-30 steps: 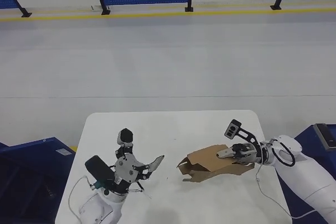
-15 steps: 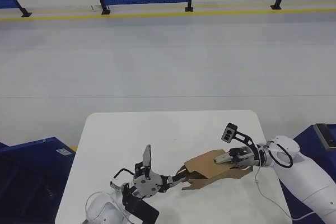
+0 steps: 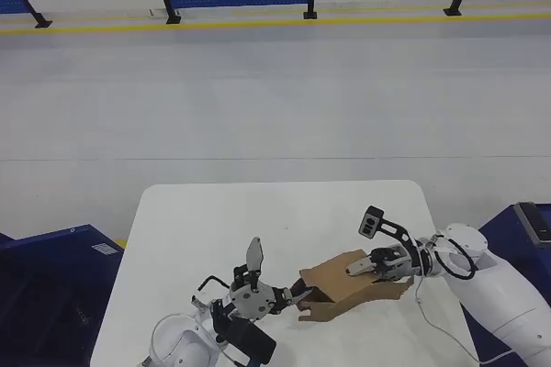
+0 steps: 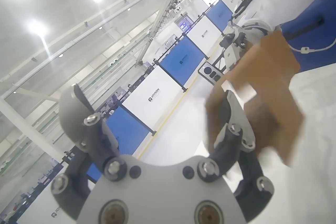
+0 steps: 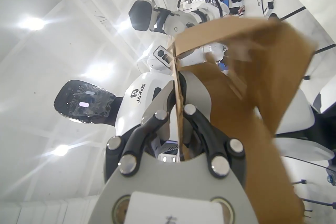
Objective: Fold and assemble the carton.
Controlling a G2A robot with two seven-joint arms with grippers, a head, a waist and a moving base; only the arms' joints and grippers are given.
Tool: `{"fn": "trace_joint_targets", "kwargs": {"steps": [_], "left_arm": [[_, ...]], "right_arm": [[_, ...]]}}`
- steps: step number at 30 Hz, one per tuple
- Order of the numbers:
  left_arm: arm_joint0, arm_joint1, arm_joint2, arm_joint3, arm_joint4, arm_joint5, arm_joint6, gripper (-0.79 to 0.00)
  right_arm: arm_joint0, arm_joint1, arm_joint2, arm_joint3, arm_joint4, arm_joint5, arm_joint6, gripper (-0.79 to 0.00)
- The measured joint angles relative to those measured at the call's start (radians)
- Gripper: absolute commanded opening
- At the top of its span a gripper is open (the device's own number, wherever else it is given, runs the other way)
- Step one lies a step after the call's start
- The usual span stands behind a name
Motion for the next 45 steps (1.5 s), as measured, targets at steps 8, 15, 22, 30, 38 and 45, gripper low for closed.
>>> {"fn": "trace_joint_targets", "kwargs": {"steps": [8,15,22,30,38,45], "left_arm": [[-0.011,-0.002,0.012,0.014,-0.008,0.008,-0.018,0.0],[-0.029,-0.006,0.03,0.012,-0.02,0.015,-0.027,0.0],[-0.061,-0.014,0.063,0.029,-0.015,0.021,-0.056,0.0],[-0.022,-0.013,0.029,-0.02,-0.155,0.029,-0.02,0.0],[0.101,-0.002,-0.035,-0.097,-0.616,-0.211,-0.094,0.0],[0.174,0.001,-0.058,-0.146,-0.88,-0.225,-0.4,0.0]], "right_arm": [[-0.002,-0.009,0.013,0.012,-0.01,0.001,0.014,-0.785],[-0.009,-0.015,0.014,0.007,-0.055,-0.006,0.015,-0.785],[-0.012,-0.019,0.035,0.014,-0.061,-0.015,0.026,-0.785],[-0.016,-0.021,0.07,0.042,-0.008,-0.035,0.025,-0.785],[-0.028,-0.022,0.105,0.029,-0.029,-0.115,-0.049,-0.785],[-0.086,-0.016,0.196,-0.019,-0.054,-0.288,-0.124,-0.785]]}}
